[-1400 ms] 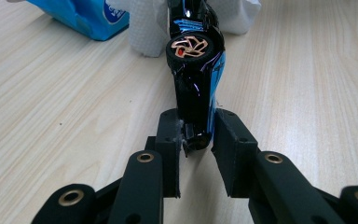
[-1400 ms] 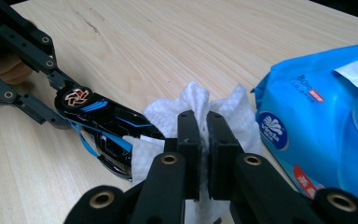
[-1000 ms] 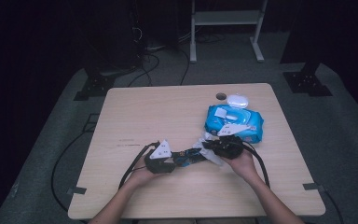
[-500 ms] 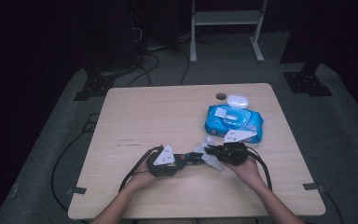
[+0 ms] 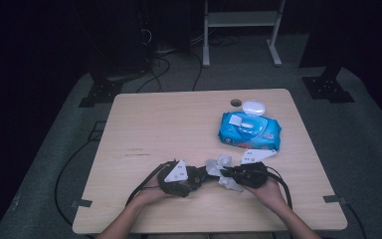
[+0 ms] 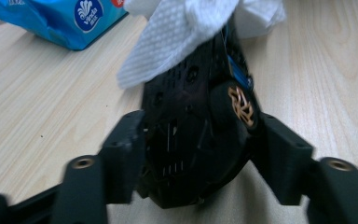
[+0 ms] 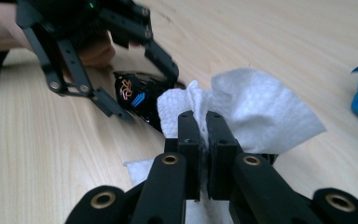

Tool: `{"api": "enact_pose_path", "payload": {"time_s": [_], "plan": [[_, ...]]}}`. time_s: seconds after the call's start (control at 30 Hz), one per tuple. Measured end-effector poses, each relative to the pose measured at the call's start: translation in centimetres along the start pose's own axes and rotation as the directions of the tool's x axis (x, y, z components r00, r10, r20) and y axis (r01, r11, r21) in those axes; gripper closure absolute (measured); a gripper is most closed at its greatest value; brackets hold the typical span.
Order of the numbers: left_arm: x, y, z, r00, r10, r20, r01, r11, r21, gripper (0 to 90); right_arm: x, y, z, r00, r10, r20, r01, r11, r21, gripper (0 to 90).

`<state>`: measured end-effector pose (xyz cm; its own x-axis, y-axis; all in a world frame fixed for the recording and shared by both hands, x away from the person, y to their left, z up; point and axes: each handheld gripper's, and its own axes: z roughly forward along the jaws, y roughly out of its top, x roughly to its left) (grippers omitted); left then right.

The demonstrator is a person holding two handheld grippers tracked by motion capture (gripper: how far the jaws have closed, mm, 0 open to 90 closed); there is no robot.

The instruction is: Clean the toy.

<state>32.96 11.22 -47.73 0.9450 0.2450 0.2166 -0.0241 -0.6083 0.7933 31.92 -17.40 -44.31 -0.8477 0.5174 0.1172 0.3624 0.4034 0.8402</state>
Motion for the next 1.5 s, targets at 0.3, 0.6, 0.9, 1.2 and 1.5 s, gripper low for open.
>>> {"api": "enact_pose_path", "payload": {"time_s": [0.3,0.6,0.9,1.2,1.5], "plan": [[0.3,-0.2,-0.2,0.9997,0.014,-0.022,-0.015,0.9999,-0.009,31.2,-0.4,-0.6,1.2,0.9997,0.021,-0.010,-0.020,0.998,0.061,85.2],[0.6,0.0,-0.1,0.9960,-0.081,-0.038,0.081,0.9967,-0.004,15.0,-0.1,1.6,0.7,0.9998,-0.016,0.007,0.016,1.000,0.010,85.1],[1.0,-0.3,0.7,0.9915,-0.127,-0.027,0.128,0.9894,0.068,14.2,0.8,2.4,3.4,0.9983,-0.041,-0.042,0.043,0.998,0.051,84.8],[1.1,0.0,0.6,0.9956,-0.092,-0.015,0.093,0.9924,0.080,20.6,0.7,3.0,3.2,0.9944,-0.103,-0.027,0.105,0.990,0.099,55.8],[1.1,0.3,0.6,0.9972,-0.071,-0.022,0.073,0.9951,0.067,20.5,1.0,3.2,5.8,0.9939,-0.107,-0.024,0.109,0.990,0.091,58.1]]}}
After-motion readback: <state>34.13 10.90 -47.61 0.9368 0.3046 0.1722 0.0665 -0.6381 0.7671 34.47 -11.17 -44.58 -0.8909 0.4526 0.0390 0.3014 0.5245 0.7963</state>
